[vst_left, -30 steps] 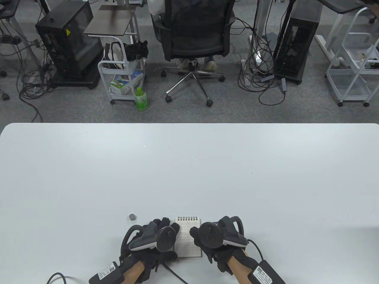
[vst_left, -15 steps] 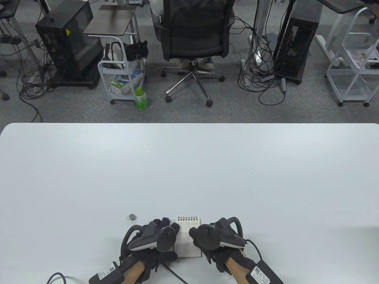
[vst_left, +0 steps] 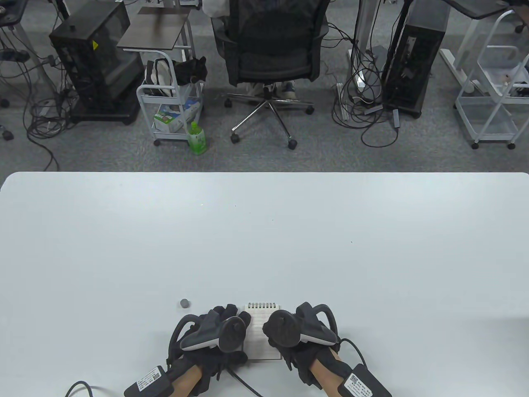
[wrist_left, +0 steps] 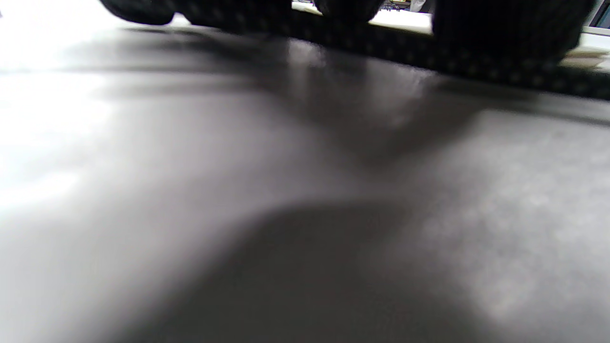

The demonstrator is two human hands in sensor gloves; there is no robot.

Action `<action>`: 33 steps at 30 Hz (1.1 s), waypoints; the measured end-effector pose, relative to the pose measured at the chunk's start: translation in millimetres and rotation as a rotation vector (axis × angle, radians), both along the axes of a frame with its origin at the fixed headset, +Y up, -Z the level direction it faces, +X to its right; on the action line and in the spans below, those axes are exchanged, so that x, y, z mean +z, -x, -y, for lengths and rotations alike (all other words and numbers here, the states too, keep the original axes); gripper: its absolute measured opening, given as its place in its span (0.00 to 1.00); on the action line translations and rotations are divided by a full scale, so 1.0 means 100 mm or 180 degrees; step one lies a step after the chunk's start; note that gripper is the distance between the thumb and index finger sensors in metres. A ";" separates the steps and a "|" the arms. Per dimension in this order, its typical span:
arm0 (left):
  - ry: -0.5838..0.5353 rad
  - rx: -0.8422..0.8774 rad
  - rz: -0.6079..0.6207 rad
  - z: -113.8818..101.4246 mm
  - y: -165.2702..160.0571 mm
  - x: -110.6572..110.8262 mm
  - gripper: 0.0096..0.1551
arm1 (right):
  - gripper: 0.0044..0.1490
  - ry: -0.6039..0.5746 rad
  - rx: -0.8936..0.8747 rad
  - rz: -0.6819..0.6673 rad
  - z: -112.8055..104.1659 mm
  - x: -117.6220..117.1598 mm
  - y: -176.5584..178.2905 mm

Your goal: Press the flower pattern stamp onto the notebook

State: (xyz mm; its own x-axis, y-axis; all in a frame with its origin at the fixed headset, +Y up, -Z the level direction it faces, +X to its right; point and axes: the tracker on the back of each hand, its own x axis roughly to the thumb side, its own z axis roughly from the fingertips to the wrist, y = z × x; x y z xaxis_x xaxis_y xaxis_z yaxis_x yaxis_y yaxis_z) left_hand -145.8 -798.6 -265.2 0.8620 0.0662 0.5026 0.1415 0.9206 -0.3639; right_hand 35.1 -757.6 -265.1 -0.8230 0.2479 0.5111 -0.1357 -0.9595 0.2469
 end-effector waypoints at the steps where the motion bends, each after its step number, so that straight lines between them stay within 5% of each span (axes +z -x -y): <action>1: 0.0000 0.0000 0.0000 0.00 0.00 0.00 0.55 | 0.27 -0.0001 0.0015 -0.0003 0.00 0.00 0.00; 33: -0.0004 -0.0003 -0.0011 0.00 -0.01 0.00 0.55 | 0.26 -0.0174 0.0069 0.0161 -0.02 0.05 0.02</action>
State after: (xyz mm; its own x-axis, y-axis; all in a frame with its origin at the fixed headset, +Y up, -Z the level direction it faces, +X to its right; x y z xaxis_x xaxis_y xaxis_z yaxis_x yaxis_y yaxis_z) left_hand -145.2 -798.9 -265.0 0.8638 0.0649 0.4997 0.1410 0.9209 -0.3633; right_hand 32.9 -755.8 -260.5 -0.8531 0.2025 0.4809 -0.1256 -0.9742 0.1873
